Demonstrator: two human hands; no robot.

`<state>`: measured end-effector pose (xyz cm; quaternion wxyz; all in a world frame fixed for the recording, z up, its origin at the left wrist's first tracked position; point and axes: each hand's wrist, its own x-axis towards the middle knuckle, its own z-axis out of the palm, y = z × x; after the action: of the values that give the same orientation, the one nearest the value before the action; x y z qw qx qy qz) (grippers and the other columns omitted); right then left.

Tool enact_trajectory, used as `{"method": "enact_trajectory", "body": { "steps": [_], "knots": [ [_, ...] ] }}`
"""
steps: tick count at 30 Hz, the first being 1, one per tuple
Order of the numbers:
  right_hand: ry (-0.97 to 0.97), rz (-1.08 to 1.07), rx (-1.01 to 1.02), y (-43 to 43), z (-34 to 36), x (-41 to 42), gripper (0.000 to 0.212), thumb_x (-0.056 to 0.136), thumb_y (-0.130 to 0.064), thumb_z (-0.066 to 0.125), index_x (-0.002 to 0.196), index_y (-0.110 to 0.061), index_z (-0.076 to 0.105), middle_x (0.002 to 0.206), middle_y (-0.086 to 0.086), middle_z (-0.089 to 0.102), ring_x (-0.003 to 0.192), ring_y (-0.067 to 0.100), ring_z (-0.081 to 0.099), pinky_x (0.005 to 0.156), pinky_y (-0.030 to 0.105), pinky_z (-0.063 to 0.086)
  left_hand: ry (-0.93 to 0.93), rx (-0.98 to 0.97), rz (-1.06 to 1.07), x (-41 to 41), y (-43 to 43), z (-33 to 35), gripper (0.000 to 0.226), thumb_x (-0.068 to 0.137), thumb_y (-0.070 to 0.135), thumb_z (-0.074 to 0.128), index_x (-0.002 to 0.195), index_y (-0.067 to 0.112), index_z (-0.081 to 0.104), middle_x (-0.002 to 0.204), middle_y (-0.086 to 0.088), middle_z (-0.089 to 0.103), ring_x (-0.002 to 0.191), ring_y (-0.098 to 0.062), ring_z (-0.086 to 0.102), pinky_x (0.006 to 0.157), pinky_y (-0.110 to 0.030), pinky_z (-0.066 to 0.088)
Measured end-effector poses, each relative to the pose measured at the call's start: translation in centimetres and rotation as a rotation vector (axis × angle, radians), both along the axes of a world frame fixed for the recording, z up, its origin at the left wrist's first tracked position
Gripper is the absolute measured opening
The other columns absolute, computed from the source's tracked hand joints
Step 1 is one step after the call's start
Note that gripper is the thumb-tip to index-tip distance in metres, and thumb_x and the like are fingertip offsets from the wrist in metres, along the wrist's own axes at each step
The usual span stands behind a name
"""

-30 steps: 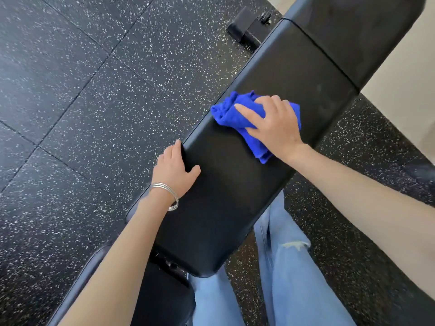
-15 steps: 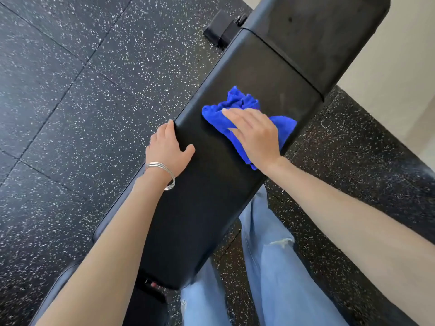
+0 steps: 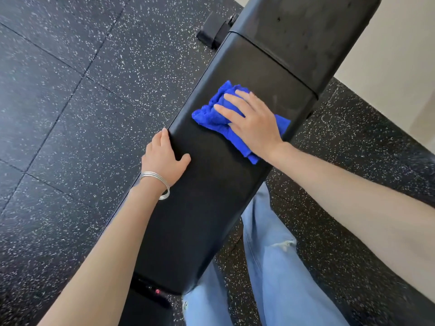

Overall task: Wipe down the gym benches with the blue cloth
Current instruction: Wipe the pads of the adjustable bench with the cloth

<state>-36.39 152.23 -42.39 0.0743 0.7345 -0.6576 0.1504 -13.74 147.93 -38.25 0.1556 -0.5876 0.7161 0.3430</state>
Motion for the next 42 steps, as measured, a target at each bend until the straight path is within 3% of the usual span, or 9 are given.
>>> {"method": "enact_trajectory", "body": {
  "steps": [5,10,15,18,23,28,33,38,42],
  "knots": [
    [-0.068,-0.069,0.109,4.1,0.3,4.2,0.051,0.079,-0.051,0.063,0.126,-0.034,0.056,0.129,-0.001,0.058,0.116,0.027,0.054,0.088,0.042,0.038,-0.013,-0.003,0.012,0.0,0.2,0.0,0.082,0.086,0.035,0.060,0.149,0.007,0.015,0.154,-0.009,0.021,0.139,-0.032,0.025,0.111,-0.047,0.026],
    [0.065,0.008,0.020,2.1,-0.5,1.7,0.037,0.087,-0.044,0.058,0.123,-0.043,0.050,0.117,-0.007,0.054,0.094,0.025,0.051,0.067,0.036,0.040,0.011,0.004,0.012,0.1,-0.1,-0.2,0.080,0.087,0.032,0.059,0.149,0.008,0.015,0.155,-0.009,0.021,0.140,-0.031,0.024,0.113,-0.046,0.025],
    [0.167,0.053,-0.126,-0.8,-1.7,-1.5,0.053,0.079,-0.014,0.063,0.121,-0.043,0.049,0.102,-0.004,0.045,0.070,0.024,0.049,0.056,0.033,0.036,0.003,-0.012,-0.007,-0.5,-0.2,-0.3,0.082,0.087,0.033,0.059,0.150,0.007,0.012,0.157,-0.009,0.017,0.141,-0.031,0.022,0.114,-0.045,0.023],
    [0.224,-0.083,-0.119,-2.1,-1.0,-3.1,0.037,0.084,-0.028,0.057,0.117,-0.043,0.049,0.100,-0.004,0.041,0.070,0.023,0.044,0.055,0.032,0.035,0.027,-0.038,-0.059,-1.5,-0.7,-0.2,0.082,0.087,0.032,0.058,0.150,0.008,0.011,0.158,-0.006,0.013,0.142,-0.029,0.019,0.113,-0.044,0.022],
    [-0.032,-0.337,-0.030,0.3,-0.2,0.2,0.034,0.083,-0.033,0.058,0.117,-0.030,0.061,0.099,0.004,0.059,0.066,0.026,0.049,0.055,0.033,0.043,0.030,-0.034,-0.065,-3.9,-2.0,-0.3,0.084,0.088,0.035,0.057,0.151,0.010,0.007,0.159,-0.004,0.009,0.144,-0.028,0.015,0.114,-0.045,0.021],
    [-0.063,-0.159,0.014,7.0,-0.4,3.3,0.039,0.082,-0.024,0.060,0.120,-0.031,0.053,0.099,0.003,0.058,0.067,0.026,0.048,0.057,0.034,0.041,0.056,-0.041,-0.091,-5.0,-2.8,-0.5,0.084,0.087,0.032,0.057,0.151,0.010,0.009,0.158,-0.007,0.012,0.142,-0.030,0.018,0.114,-0.045,0.023],
    [0.034,0.027,-0.067,4.9,-0.8,-1.2,0.037,0.081,-0.018,0.058,0.113,-0.036,0.055,0.085,0.001,0.064,0.062,0.024,0.048,0.053,0.031,0.035,0.027,-0.060,-0.106,-5.2,-2.7,-0.5,0.085,0.086,0.034,0.058,0.151,0.010,0.008,0.157,-0.007,0.012,0.142,-0.030,0.018,0.113,-0.046,0.023],
    [0.157,-0.218,-0.046,2.3,-0.6,-8.7,0.038,0.076,-0.032,0.064,0.113,-0.039,0.055,0.092,0.001,0.060,0.068,0.024,0.050,0.056,0.031,0.039,-0.002,-0.080,-0.080,-6.1,-2.3,-0.4,0.088,0.086,0.039,0.059,0.150,0.008,0.007,0.157,-0.009,0.011,0.141,-0.034,0.019,0.112,-0.048,0.022],
    [0.013,-0.614,0.061,1.5,0.3,-10.1,0.038,0.080,-0.036,0.059,0.118,-0.036,0.060,0.100,0.005,0.062,0.076,0.031,0.056,0.061,0.036,0.045,-0.013,-0.127,-0.048,-6.6,-1.9,-0.6,0.090,0.085,0.042,0.060,0.150,0.006,0.009,0.156,-0.009,0.014,0.140,-0.033,0.020,0.112,-0.049,0.022]
  ]
}}
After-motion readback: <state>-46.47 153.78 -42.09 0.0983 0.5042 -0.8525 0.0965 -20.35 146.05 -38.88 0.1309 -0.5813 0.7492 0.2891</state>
